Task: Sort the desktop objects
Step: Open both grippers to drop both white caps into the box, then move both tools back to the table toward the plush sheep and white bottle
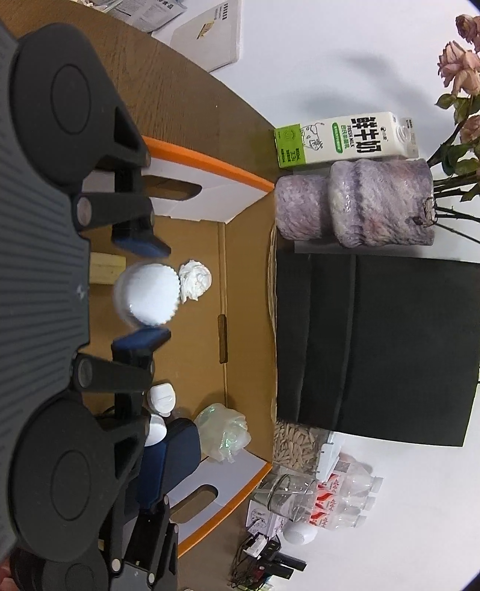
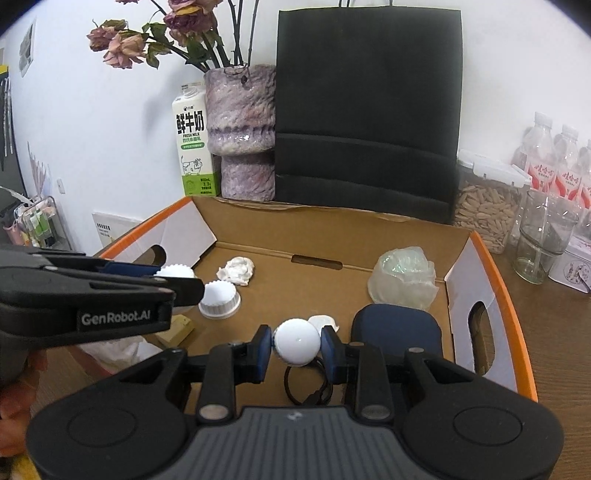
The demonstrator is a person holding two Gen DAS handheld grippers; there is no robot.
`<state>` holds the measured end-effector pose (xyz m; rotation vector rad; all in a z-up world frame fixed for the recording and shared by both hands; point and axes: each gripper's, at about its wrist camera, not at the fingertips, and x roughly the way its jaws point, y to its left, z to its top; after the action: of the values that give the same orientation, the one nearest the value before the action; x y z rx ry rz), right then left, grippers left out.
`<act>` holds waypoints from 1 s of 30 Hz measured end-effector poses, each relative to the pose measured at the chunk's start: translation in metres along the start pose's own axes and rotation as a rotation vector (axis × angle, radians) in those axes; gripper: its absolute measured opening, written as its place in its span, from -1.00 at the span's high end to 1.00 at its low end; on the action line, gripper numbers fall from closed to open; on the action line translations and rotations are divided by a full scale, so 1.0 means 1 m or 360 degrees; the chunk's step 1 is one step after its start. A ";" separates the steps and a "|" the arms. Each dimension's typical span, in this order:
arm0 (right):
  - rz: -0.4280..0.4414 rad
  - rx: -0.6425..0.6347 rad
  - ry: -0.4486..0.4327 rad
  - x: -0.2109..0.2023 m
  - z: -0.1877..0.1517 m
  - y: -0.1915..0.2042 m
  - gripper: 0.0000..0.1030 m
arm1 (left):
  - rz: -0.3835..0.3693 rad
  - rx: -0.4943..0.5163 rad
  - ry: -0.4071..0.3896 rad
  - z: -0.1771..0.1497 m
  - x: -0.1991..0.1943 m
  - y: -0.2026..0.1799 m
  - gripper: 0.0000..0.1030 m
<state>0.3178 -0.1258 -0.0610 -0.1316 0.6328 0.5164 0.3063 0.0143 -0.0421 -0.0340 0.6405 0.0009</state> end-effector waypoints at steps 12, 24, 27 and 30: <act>-0.0083 -0.0066 -0.0047 -0.022 0.007 0.004 -1.00 | 0.0068 0.0054 -0.0159 0.005 -0.025 -0.008 -1.00; -0.0115 -0.0054 -0.0072 -0.030 0.008 0.000 -1.00 | 0.0065 0.0033 -0.0209 0.008 -0.034 -0.007 -1.00; -0.0119 -0.0054 -0.0073 -0.030 0.008 0.000 -1.00 | 0.0058 0.0028 -0.0205 0.008 -0.034 -0.007 -1.00; -0.0120 -0.0052 -0.0083 -0.033 0.009 -0.001 -1.00 | 0.0043 0.0025 -0.0183 0.008 -0.034 -0.008 -1.00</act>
<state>0.3003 -0.1381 -0.0344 -0.1715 0.5665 0.4561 0.2841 0.0071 -0.0156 -0.0101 0.5262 0.0241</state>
